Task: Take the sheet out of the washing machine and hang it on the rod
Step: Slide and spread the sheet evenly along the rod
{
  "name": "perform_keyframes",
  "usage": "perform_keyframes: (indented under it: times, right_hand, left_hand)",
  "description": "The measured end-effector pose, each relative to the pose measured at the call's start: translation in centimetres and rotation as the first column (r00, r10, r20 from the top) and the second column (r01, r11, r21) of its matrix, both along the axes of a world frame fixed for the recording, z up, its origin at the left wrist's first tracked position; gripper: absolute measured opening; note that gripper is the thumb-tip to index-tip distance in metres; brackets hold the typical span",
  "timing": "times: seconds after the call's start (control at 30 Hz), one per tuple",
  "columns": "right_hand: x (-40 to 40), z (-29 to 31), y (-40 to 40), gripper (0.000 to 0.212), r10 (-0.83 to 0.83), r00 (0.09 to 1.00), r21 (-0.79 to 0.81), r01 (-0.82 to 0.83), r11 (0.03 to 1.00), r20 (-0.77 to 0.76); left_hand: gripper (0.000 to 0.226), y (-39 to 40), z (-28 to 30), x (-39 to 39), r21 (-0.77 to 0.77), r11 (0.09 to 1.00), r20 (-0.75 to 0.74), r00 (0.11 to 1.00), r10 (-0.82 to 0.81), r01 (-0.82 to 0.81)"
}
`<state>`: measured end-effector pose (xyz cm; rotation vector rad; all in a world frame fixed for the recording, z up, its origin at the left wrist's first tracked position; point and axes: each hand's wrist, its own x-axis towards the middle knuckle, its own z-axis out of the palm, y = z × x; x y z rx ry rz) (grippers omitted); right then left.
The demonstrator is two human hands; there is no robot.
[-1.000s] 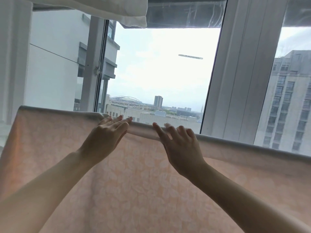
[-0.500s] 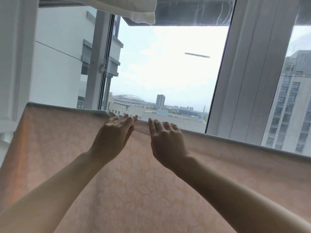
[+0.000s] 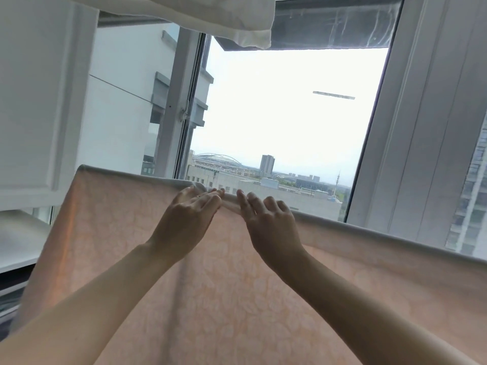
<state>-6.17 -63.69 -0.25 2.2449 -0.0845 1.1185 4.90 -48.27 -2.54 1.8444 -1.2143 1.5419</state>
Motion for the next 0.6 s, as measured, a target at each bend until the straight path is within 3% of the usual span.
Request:
perform_keyframes:
  times: [0.2, 0.33, 0.53, 0.6]
  right_hand:
    - [-0.3, -0.6, -1.0, 0.068, 0.087, 0.996, -0.018, -0.086, 0.996, 0.031]
    - [0.0, -1.0, -1.3, 0.072, 0.113, 0.993, -0.032, -0.112, 0.993, 0.038]
    - [1.1, -1.2, -1.6, 0.057, 0.158, 0.983, -0.059, -0.153, 0.987, 0.093]
    - [1.2, -1.3, -1.7, 0.056, 0.175, 0.980, -0.065, -0.170, 0.983, 0.093]
  left_hand:
    - [0.034, -0.6, 1.5, 2.1, 0.051, 0.999, -0.125, 0.992, 0.008, -0.002]
    - [0.024, 0.5, 1.7, 4.2, 0.035, 0.999, -0.229, 0.973, 0.025, -0.017]
    - [0.006, 0.8, 2.1, 4.5, 0.062, 0.993, -0.052, 0.994, 0.101, -0.098]
    - [0.011, 1.0, 1.7, 5.0, 0.075, 0.995, -0.037, 0.997, 0.061, -0.058]
